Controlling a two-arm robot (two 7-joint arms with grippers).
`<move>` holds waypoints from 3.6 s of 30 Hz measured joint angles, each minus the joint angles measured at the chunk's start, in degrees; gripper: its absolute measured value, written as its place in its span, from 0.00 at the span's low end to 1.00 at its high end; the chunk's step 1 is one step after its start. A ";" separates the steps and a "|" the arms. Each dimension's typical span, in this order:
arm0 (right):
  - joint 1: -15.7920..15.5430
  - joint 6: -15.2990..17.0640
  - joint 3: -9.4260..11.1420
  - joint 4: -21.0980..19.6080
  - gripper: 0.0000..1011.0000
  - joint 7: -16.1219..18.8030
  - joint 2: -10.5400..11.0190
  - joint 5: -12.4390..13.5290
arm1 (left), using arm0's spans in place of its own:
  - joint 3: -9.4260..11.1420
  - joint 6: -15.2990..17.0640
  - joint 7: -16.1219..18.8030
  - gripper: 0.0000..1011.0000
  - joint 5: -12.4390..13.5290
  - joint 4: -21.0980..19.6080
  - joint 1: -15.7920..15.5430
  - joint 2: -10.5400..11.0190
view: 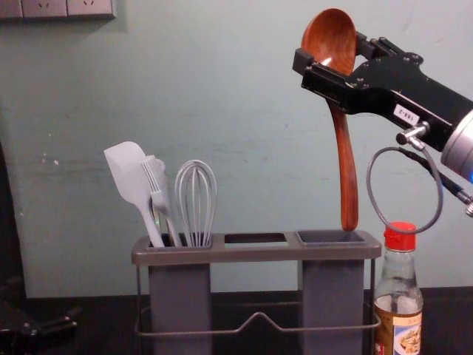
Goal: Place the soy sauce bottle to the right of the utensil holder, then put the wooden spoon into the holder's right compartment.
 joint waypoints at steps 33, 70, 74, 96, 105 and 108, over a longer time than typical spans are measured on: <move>3.41 -10.82 -0.89 15.69 0.83 2.42 -3.44 -1.05 | 0.00 0.00 0.00 0.99 0.00 0.00 0.00 0.00; -1.88 -12.32 1.01 15.14 0.99 2.64 -4.01 -0.36 | 0.00 0.00 0.00 0.99 0.00 0.00 0.00 0.00; -1.90 -11.99 1.24 13.50 0.99 2.33 -3.97 -0.43 | 0.00 0.00 0.00 0.99 0.00 0.00 -0.01 0.00; -9.03 -2.06 2.83 -6.54 0.99 -0.93 -0.01 -0.48 | 0.00 0.00 0.00 0.99 0.00 0.00 0.00 0.00; -12.20 -0.94 4.46 -11.59 0.99 -3.90 1.53 -2.68 | 0.00 0.00 0.00 0.99 0.00 0.00 0.00 0.00; -12.91 -0.66 5.38 -12.12 0.99 -5.49 1.57 -3.97 | 0.00 0.00 0.00 0.99 0.00 0.00 0.00 0.00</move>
